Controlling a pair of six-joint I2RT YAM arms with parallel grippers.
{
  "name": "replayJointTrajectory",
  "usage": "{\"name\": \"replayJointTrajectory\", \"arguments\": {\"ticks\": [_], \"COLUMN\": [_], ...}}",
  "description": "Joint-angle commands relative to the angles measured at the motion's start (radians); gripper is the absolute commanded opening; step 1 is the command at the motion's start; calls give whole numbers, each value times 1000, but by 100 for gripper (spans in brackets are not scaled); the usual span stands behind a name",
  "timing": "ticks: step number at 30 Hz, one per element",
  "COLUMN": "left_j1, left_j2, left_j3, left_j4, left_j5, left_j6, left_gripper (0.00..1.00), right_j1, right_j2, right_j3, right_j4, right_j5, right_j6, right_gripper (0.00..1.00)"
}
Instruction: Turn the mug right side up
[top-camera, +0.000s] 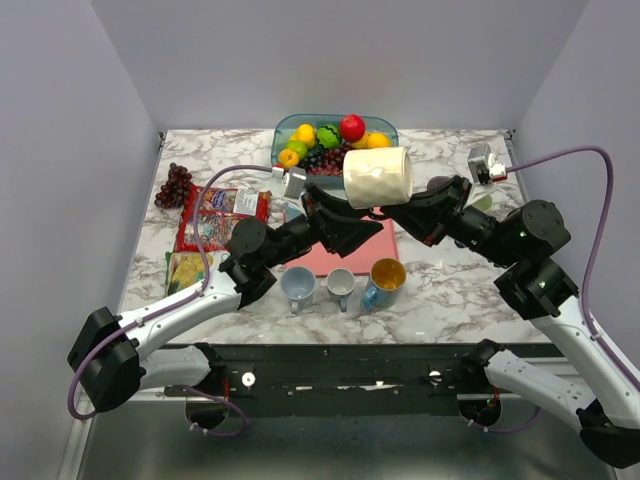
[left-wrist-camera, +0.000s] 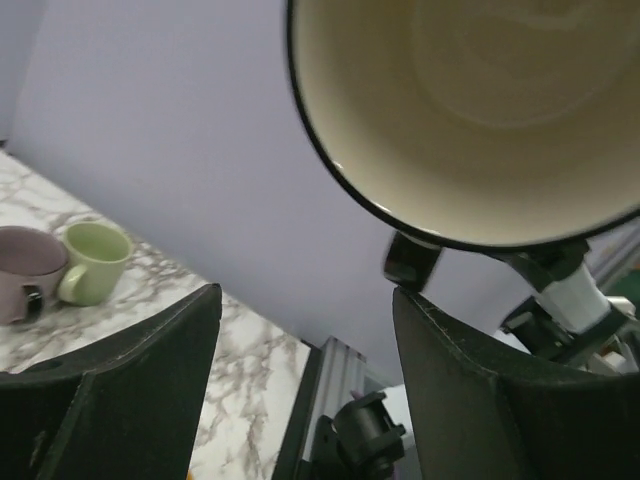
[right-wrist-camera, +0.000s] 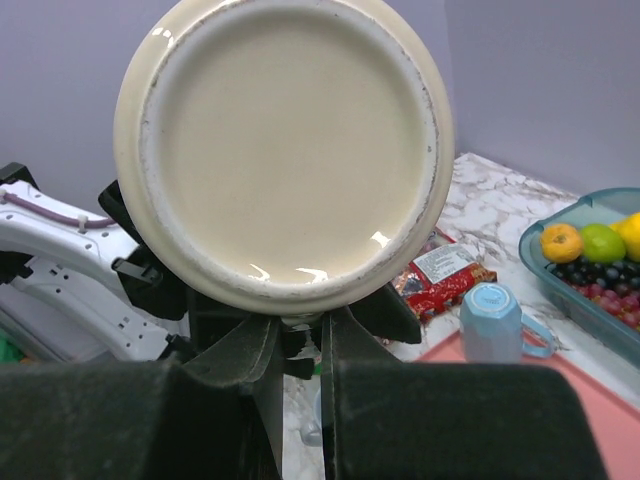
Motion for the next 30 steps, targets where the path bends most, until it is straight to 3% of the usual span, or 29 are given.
{"name": "replayJointTrajectory", "arguments": {"ticks": [1,8,10,15,22,30], "left_j1": [-44,-85,-88,-88,-88,-93], "left_j2": [3,-3,-5,-8,-2,49], "left_j3": [11,-20,-24,-37,-44,-21], "left_j4": [144,216,226,259,322,342], "left_j5": [78,57,40,-8,-41,-37], "left_j6": [-6,16,14,11,-7,-35], "left_gripper": [79,82,79,61,56,45], "right_j1": [0,-2,-2,-2,-2,-2], "right_j2": [-40,-64,-64,-80,-87,-87], "right_j3": [-19,-22,-23,-26,-45,-78], "right_j4": [87,87,88,85,87,121], "right_j5": [-7,-24,-41,-87,-129,-136], "right_j6": [28,36,46,65,103,152], "right_gripper": [1,1,1,1,1,1]}}
